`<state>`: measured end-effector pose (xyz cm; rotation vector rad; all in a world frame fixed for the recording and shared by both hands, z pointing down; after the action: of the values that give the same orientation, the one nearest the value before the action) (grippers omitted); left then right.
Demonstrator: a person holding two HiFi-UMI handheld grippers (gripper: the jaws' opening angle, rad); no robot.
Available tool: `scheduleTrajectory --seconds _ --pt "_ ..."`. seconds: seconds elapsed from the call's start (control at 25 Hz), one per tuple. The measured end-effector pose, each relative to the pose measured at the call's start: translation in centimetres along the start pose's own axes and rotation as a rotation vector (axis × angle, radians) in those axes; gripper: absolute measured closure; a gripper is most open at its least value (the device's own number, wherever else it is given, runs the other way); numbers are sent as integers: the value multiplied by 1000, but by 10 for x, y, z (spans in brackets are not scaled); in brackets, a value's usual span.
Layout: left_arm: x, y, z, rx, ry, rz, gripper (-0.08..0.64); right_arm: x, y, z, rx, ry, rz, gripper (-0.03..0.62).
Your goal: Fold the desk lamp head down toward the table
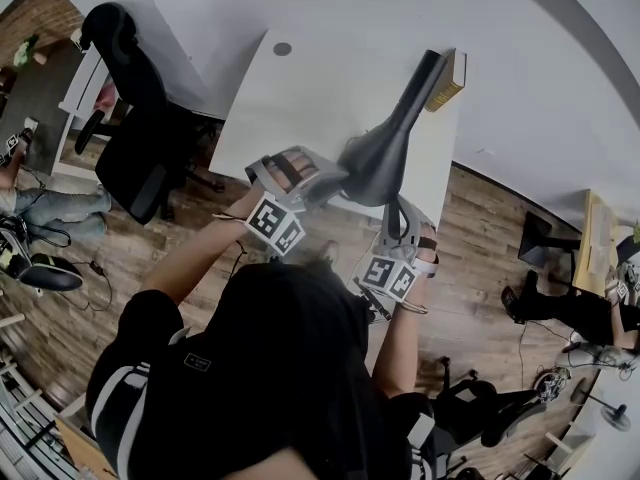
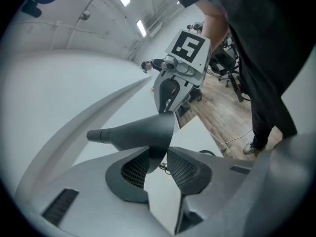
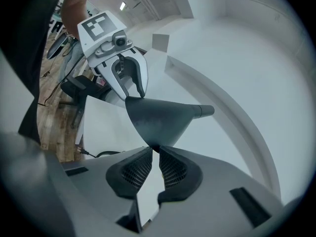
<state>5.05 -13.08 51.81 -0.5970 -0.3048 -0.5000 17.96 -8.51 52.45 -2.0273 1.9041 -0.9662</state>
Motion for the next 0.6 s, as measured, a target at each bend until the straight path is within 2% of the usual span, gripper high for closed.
scheduleTrajectory --seconds 0.6 --pt "16 -11 7 21 1 -33 443 15 -11 -5 -22 7 -3 532"
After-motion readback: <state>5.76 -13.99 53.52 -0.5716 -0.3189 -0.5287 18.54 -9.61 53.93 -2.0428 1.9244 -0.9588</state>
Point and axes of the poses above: the fingertips, and each gripper's own axes: x forward along the fingers, z to its right, y out of its top, the point moved 5 cm from there along -x, backward along the fingers, and after that the axes turned 2 degrees about -y, right-handed, at the moved point
